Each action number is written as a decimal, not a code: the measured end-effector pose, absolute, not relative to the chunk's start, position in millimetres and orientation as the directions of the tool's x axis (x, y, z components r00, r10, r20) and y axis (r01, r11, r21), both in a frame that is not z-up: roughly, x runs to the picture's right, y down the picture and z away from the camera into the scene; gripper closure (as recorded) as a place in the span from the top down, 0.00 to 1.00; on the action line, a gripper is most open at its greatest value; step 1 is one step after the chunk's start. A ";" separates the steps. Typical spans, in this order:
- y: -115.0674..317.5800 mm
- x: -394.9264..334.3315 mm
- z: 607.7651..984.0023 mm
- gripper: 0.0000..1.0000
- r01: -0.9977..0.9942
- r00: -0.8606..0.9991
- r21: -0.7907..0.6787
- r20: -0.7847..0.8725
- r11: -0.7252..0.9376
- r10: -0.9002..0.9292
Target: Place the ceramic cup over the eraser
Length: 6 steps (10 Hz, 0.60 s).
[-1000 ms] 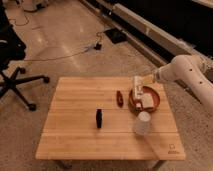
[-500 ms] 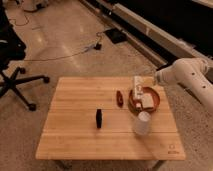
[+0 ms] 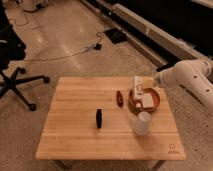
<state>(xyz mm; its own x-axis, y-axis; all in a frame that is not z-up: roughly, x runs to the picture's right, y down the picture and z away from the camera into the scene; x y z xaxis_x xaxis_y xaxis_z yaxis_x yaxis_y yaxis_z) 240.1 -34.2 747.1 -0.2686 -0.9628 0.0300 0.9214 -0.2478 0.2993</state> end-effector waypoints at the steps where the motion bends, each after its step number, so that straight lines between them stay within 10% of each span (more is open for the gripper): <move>1: -31.6 240.1 741.7 0.64 0.922 -0.268 0.296 0.026 -0.249 -0.963; 6: -34.5 227.3 722.5 0.54 0.918 -0.277 0.297 0.010 -0.261 -0.961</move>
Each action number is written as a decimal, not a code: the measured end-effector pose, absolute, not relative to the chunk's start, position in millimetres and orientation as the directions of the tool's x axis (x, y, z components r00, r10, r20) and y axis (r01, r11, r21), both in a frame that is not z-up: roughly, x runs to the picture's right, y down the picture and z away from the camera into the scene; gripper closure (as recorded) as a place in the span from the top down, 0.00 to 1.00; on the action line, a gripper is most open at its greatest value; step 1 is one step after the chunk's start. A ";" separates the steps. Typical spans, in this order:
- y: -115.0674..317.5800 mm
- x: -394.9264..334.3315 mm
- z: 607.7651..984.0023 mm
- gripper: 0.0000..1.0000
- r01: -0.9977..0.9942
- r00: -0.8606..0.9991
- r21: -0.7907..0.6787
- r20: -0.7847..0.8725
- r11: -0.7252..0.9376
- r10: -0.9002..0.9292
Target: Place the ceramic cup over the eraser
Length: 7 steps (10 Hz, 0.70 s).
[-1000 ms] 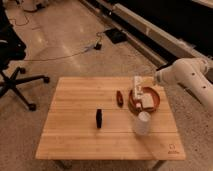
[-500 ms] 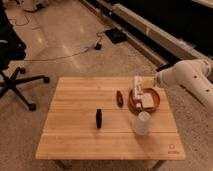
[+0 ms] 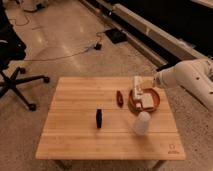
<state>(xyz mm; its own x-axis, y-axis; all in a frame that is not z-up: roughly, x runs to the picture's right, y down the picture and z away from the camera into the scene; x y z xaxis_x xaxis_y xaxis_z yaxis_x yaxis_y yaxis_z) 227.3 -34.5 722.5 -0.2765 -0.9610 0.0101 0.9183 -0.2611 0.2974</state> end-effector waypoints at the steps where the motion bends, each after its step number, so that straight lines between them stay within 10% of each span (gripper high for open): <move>1: -35.1 225.3 720.8 0.42 0.918 -0.278 0.297 0.009 -0.263 -0.961; 3: -38.6 217.2 713.8 0.36 0.915 -0.286 0.299 0.002 -0.272 -0.958; 7: -40.2 217.0 704.1 0.59 0.915 -0.284 0.294 -0.017 -0.276 -0.959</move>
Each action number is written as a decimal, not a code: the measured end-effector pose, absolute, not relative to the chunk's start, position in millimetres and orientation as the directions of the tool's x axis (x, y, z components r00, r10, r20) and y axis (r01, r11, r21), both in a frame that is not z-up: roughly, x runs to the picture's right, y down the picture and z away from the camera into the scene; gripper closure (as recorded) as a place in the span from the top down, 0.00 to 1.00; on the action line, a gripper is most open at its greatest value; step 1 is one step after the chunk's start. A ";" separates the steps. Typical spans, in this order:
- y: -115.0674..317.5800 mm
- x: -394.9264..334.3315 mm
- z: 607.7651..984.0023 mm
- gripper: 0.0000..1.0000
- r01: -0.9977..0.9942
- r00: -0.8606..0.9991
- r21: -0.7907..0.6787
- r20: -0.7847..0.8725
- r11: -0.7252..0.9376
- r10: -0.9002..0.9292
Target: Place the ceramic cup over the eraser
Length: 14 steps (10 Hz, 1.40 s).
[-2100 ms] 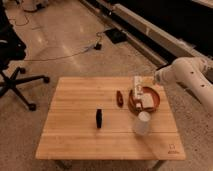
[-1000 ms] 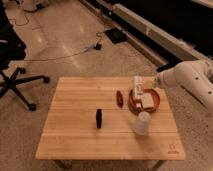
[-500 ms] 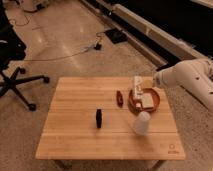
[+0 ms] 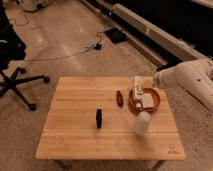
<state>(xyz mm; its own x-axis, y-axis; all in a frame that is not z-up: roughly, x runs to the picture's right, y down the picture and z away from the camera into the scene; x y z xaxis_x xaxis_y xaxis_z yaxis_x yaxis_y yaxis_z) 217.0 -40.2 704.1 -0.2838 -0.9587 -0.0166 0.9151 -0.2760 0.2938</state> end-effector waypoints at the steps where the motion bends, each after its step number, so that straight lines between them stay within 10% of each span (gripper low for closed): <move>1: -46.1 211.2 703.2 0.50 0.914 -0.286 0.296 -0.021 -0.279 -0.958; 3: -40.1 216.3 696.7 0.38 0.916 -0.279 0.291 -0.029 -0.275 -0.960; 7: -39.4 211.3 689.4 0.67 0.914 -0.284 0.289 -0.049 -0.286 -0.958; 14: -37.2 211.5 668.7 0.67 0.901 -0.310 0.289 -0.091 -0.323 -0.946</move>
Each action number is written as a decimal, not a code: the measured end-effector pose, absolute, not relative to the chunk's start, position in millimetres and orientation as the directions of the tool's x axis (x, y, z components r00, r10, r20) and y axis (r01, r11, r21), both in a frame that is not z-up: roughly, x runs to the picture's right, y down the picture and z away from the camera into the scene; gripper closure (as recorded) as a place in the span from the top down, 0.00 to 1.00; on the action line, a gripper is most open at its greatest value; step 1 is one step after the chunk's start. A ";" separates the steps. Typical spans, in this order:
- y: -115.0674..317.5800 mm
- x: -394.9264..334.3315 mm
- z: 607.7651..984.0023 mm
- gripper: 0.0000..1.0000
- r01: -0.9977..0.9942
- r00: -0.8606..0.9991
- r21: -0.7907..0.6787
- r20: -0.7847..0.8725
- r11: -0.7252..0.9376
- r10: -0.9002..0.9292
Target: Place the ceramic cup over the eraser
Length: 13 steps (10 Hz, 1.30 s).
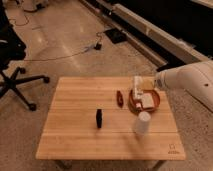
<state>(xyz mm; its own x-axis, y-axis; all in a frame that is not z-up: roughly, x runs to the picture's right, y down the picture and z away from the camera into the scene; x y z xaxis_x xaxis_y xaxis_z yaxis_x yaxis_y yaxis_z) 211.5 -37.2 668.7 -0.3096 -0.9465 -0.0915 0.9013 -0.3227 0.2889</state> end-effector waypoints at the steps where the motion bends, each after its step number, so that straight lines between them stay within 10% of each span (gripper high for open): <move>1: -36.9 208.8 664.1 0.67 0.899 -0.318 0.287 -0.096 -0.332 -0.943; 13: -18.5 158.5 619.0 0.67 0.877 -0.380 0.263 -0.135 -0.403 -0.915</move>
